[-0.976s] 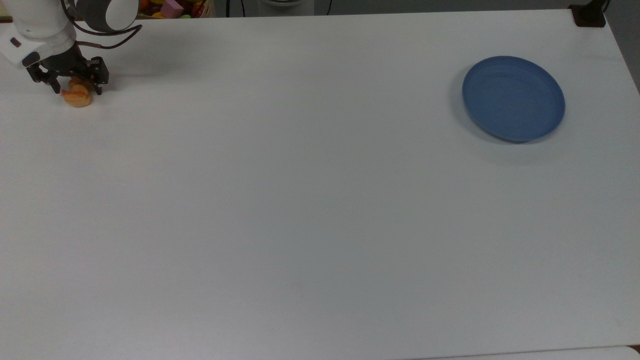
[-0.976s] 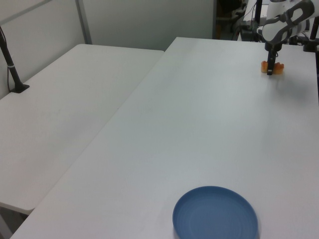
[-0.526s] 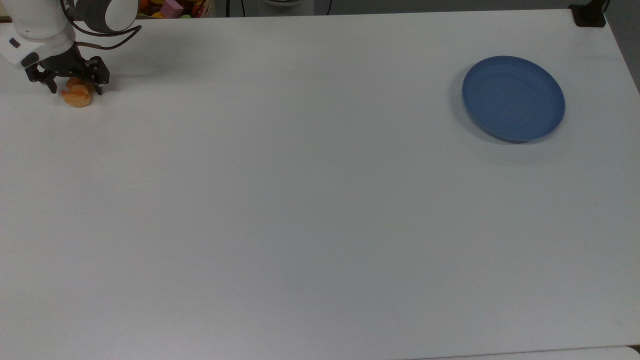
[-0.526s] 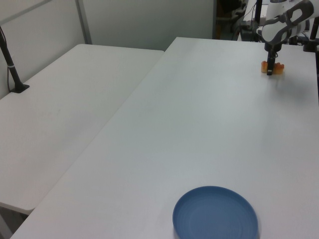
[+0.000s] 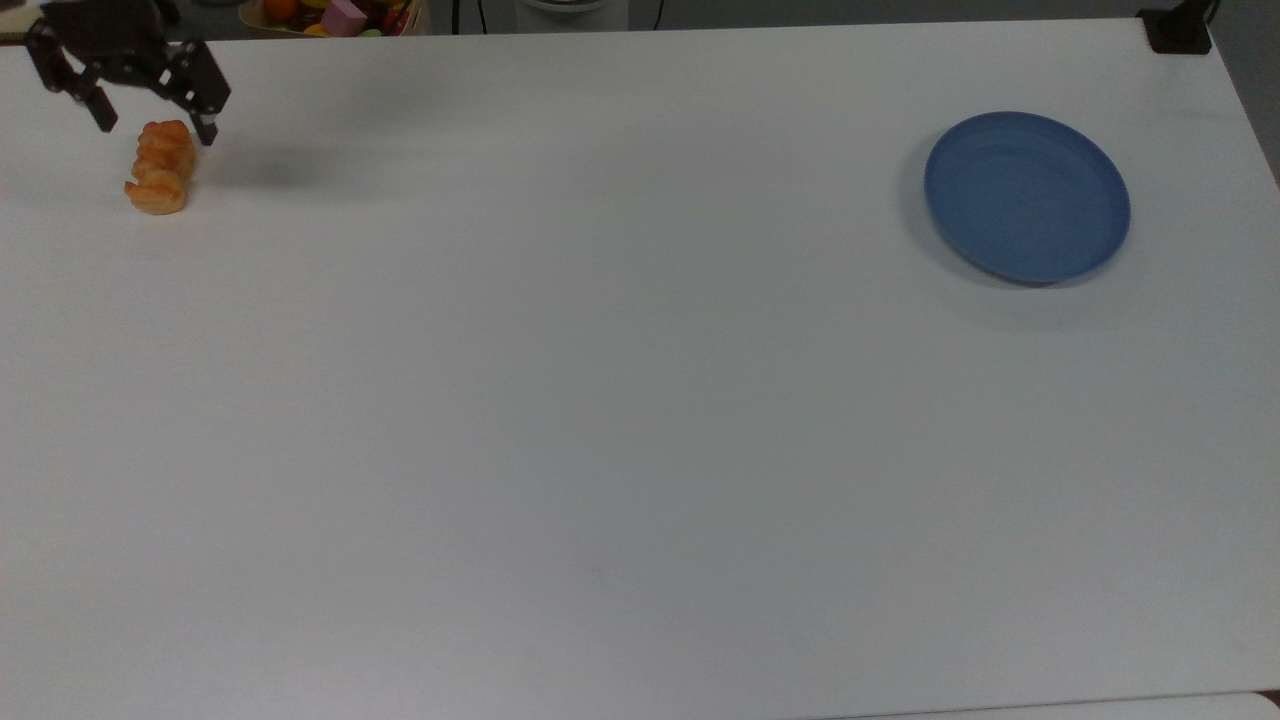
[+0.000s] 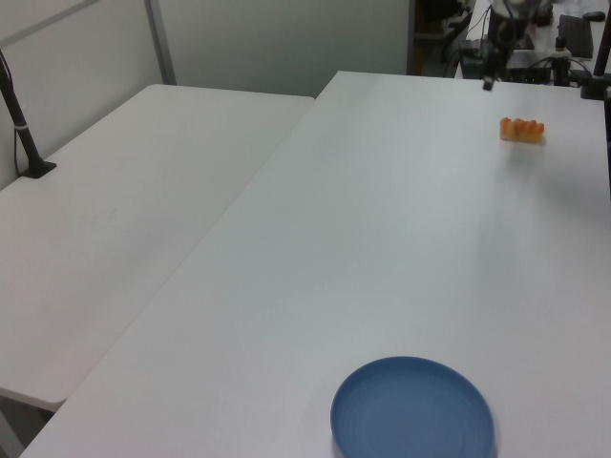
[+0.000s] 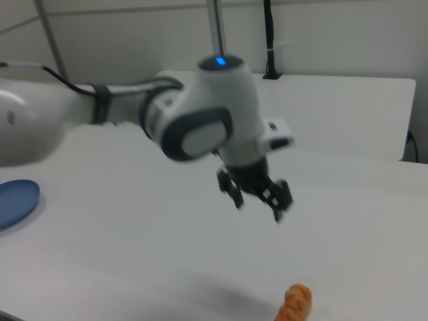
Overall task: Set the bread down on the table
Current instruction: 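Open the gripper and raise it away from the bread roll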
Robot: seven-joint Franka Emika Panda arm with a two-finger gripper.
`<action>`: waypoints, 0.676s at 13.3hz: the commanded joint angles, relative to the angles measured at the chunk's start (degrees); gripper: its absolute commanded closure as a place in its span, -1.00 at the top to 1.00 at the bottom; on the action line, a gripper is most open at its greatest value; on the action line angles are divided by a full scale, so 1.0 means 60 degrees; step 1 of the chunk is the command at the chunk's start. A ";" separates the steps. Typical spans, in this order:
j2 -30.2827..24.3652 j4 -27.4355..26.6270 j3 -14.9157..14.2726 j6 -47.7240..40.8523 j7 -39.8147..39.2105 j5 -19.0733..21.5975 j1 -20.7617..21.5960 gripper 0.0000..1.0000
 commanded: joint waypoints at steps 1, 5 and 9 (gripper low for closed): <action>-0.0963 0.0320 0.0911 -0.0899 0.2018 -0.0178 0.0390 1.00; -0.1242 0.1098 0.2317 -0.2951 0.4271 -0.1407 0.0711 1.00; -0.1432 0.1113 0.3110 -0.3331 0.5496 -0.1512 0.0786 1.00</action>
